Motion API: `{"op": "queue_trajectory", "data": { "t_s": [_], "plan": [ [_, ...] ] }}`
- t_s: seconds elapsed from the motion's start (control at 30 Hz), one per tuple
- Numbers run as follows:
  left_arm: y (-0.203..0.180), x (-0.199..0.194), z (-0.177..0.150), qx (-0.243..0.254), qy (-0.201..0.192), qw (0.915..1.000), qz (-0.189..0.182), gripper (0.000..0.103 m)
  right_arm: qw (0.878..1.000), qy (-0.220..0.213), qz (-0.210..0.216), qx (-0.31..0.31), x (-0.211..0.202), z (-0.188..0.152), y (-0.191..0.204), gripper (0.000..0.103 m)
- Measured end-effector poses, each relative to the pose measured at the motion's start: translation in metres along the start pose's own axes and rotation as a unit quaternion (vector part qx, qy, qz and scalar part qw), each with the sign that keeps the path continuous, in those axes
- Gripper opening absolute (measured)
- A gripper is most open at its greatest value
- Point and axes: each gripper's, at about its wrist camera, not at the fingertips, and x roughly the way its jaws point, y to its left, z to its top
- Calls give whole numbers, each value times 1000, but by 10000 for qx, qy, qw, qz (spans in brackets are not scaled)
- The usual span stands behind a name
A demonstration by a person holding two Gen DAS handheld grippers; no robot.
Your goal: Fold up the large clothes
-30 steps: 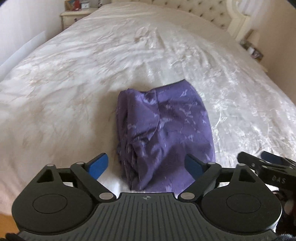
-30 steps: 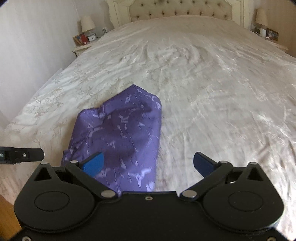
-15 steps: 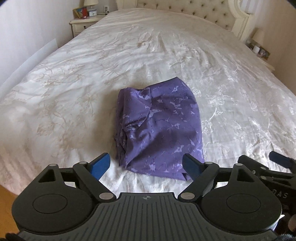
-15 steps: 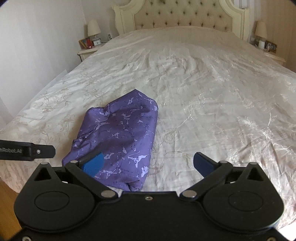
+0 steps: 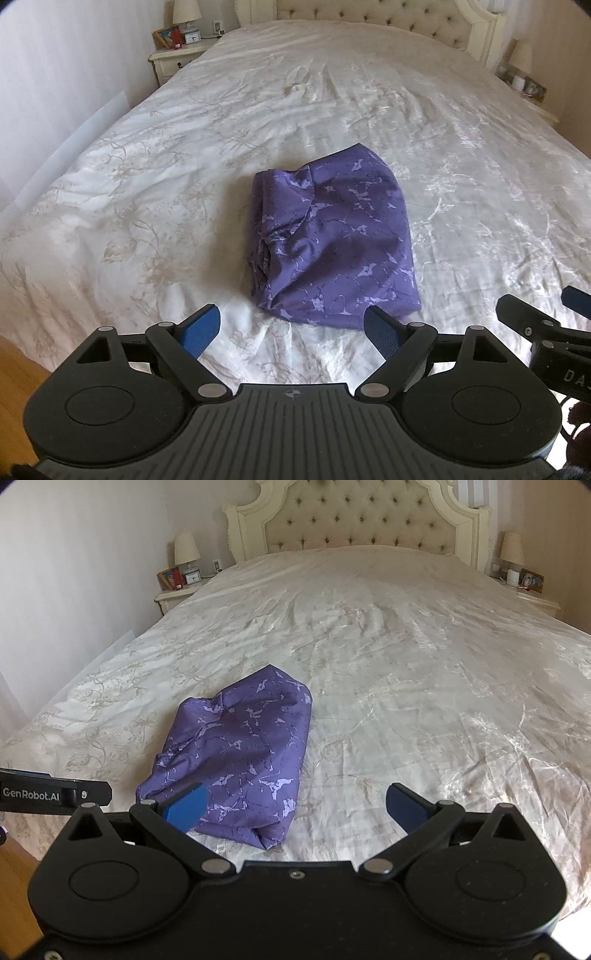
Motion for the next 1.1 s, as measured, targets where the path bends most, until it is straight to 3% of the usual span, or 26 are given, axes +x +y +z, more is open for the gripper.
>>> {"op": "queue_trajectory", "data": {
  "t_s": [1.1],
  "plan": [
    [-11, -10, -25, 104, 185, 9998, -62, 85, 9997, 148, -181, 45, -18, -14, -8, 102]
  ]
}}
